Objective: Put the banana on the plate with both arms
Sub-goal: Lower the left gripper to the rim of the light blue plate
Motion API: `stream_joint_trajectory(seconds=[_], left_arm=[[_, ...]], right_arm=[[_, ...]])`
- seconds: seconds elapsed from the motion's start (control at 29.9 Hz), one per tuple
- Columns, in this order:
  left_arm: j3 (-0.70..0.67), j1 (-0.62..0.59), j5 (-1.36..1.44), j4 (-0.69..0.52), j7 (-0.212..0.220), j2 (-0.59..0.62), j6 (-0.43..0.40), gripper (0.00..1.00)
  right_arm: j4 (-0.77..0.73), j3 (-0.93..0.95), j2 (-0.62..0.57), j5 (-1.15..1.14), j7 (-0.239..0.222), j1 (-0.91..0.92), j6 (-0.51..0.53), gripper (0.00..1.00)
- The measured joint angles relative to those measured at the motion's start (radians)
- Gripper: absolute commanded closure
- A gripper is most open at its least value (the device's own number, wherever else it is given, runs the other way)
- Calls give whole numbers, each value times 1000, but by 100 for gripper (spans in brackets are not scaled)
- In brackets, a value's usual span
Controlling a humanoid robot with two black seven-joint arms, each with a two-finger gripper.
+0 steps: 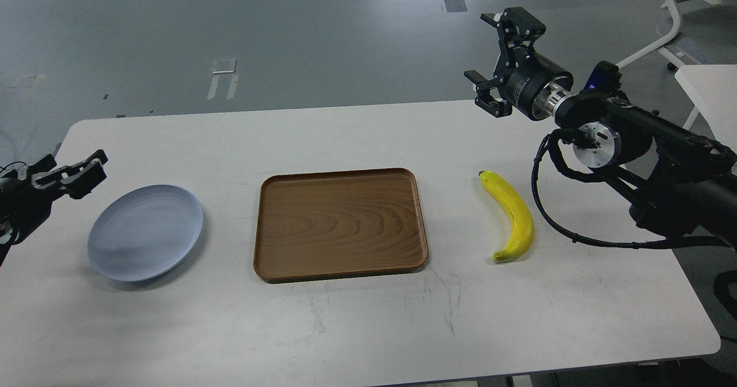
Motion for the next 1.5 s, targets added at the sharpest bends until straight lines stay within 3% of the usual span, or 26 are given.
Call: stream_joint_trajectory(seconds=[0.23,0.4,0.93,1.04,1.1,1.17,1.24,1.3,1.37,1.5], left_arm=[[2,102,-11,152,-20,-119,29,3],[1,128,-21,164,-51,-162,33,3],[8,146,-43,181,-58,-176,25,4],[9,152,-43,181,-78,-178,23,14],[9,156,-43,181,-87,-178,23,34],[9,157,-43,181,-92,-178,22,60],[9,160,-43,181,-97,-177,16,75],[10,166,-43,181,-106,-175,8,82],[10,173,-43,181,-111,-173,3,98],[9,172,-43,181,-112,-173,2,100]], right_arm=[[2,-1,-1,0,0,3,-1,0],[2,-2,-7,0,0,4,-1,0],[8,-3,-23,1,0,4,-1,0],[17,-3,-27,1,-1,5,-2,0],[20,-3,-29,1,-1,7,-2,0],[21,-3,-30,2,-1,7,-2,0],[25,-3,-35,2,-2,7,-3,0],[31,-3,-44,2,-2,8,-4,0],[38,-3,-51,2,-2,8,-4,0],[43,-3,-63,2,-2,8,-4,0]])
